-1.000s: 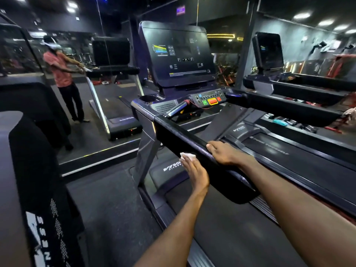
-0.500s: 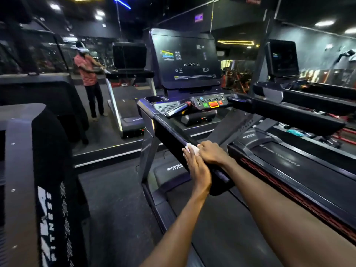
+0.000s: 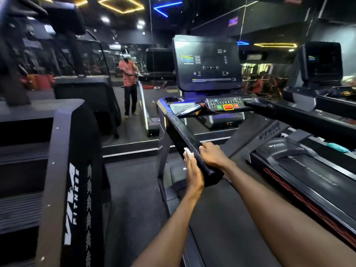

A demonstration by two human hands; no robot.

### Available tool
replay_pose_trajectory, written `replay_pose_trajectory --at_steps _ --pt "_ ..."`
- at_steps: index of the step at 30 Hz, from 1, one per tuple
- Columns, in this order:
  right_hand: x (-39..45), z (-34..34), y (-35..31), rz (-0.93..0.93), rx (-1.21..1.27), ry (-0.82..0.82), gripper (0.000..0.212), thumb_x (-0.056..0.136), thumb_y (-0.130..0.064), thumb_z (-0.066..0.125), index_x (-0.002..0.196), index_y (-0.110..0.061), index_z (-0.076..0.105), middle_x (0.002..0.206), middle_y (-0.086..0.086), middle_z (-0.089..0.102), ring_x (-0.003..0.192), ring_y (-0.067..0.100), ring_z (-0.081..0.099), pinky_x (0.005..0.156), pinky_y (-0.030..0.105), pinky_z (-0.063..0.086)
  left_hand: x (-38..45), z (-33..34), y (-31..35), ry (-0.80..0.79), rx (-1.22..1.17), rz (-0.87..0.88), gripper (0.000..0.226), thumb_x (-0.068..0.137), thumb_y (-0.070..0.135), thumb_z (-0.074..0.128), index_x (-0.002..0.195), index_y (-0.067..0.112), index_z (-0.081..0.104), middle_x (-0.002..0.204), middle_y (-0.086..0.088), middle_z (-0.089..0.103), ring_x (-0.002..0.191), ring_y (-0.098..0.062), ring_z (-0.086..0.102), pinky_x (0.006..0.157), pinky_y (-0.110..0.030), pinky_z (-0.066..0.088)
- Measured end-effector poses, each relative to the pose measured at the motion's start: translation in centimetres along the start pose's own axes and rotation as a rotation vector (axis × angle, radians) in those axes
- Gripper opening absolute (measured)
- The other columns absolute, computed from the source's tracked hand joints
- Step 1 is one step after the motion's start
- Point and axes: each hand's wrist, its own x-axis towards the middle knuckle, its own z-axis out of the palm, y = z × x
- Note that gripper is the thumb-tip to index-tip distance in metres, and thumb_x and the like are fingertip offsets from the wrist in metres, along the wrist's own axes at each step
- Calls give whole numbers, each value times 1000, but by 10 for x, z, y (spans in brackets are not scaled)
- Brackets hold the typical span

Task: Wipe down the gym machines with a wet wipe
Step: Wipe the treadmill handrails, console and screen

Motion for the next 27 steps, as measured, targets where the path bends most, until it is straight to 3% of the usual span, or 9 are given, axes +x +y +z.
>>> replay_pose_trajectory --at_steps 2,7,11,16,20,24,27 --pt "-1 0 1 -5 -1 7 34 99 -29 35 111 -7 58 130 27 57 121 43 51 94 44 41 -8 0 -2 19 -16 -23 47 110 20 24 156 12 19 163 1 13 151 -11 8 124 -32 5" --pt "0 1 2 -38 22 10 32 98 -27 35 107 -5 58 128 27 58 119 43 52 91 42 41 -38 8 -2 -27 -27 96 48 110 24 24 157 18 18 161 15 14 148 4 8 122 -21 7" --pt "-7 -2 3 -47 40 33 28 98 -18 37 104 -2 58 124 29 59 118 44 52 88 42 42 -42 3 -19 15 -28 55 46 110 18 24 155 14 19 163 2 17 150 -7 13 125 -35 10" --pt "-15 -5 8 -82 80 71 20 93 -11 38 85 -8 56 113 28 64 113 45 55 84 40 41 -67 16 -5 10 20 154 47 110 18 21 157 21 16 163 14 10 149 3 5 122 -23 7" --pt "-29 -6 11 -52 136 112 28 92 -8 39 97 1 66 116 27 65 115 45 54 87 40 41 -80 14 -14 31 28 130 45 110 19 21 153 27 10 165 7 8 150 -1 5 125 -30 7" --pt "-44 -7 12 -16 209 151 33 93 -6 38 105 0 69 120 22 66 119 44 52 91 40 40 -109 18 -11 -18 101 187 47 109 29 18 153 35 1 163 19 -2 149 2 0 124 -30 5" --pt "-52 -6 12 -16 216 158 33 94 -7 38 107 1 67 122 22 65 120 45 52 92 40 40 -107 14 -12 -26 136 135 46 109 31 20 149 41 0 164 15 0 151 -4 5 125 -36 10"
